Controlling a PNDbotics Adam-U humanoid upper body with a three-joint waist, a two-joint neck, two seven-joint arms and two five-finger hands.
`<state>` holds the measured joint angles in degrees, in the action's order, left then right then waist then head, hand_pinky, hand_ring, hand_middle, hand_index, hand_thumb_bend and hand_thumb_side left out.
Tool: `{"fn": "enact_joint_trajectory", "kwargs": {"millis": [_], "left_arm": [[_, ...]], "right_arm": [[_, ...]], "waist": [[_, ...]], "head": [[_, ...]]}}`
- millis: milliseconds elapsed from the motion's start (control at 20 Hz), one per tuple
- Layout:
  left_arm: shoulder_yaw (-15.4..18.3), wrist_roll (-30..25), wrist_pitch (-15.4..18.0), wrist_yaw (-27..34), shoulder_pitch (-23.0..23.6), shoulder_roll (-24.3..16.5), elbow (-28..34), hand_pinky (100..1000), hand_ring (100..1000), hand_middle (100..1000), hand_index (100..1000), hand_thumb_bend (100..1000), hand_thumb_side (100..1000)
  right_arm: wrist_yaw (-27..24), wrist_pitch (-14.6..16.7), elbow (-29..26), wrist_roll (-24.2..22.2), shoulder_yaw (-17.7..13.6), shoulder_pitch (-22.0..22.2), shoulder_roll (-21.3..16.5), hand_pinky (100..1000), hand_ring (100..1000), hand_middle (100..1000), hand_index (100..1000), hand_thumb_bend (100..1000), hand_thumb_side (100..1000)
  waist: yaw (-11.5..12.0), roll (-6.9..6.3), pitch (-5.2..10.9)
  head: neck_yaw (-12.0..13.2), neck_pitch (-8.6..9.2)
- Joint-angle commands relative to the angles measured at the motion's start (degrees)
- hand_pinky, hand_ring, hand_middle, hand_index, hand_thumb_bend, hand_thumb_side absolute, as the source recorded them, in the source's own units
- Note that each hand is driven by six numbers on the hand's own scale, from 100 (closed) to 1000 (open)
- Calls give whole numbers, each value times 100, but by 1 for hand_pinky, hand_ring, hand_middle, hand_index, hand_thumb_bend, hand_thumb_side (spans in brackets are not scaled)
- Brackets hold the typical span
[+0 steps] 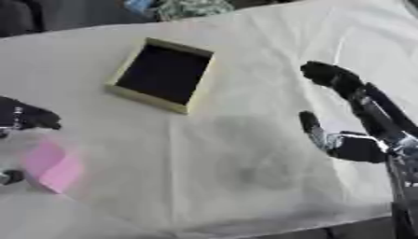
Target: Pick up objects on the table and place them in the box.
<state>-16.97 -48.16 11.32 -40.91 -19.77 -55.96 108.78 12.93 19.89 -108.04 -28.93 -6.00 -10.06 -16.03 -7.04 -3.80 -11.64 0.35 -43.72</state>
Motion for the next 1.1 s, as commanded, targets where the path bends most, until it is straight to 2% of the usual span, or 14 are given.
{"fn": "enact_joint_trajectory", "kwargs": {"millis": [50, 700, 1100], "left_arm": [[-36, -44, 76, -9, -131, -125, -30, 920, 944, 957, 1000, 399, 338], [-431, -218, 365, -124, -425, 53, -442, 913, 933, 941, 1000, 372, 329], [-532, -249, 460, -162, -509, 183, -651, 904, 920, 913, 1000, 358, 320]], "right_arm": [[-54, 10, -47, -8, -7, -49, -134, 926, 924, 900, 990, 155, 347], [-58, 10, -41, -18, 3, -57, -136, 926, 924, 900, 990, 150, 350], [-63, 10, -39, -29, 0, -54, -131, 926, 924, 900, 990, 145, 350]], "waist": [[-2, 2, 79], [-36, -13, 69], [-64, -17, 67]], "head": [[9, 53], [21, 43], [17, 39]]}}
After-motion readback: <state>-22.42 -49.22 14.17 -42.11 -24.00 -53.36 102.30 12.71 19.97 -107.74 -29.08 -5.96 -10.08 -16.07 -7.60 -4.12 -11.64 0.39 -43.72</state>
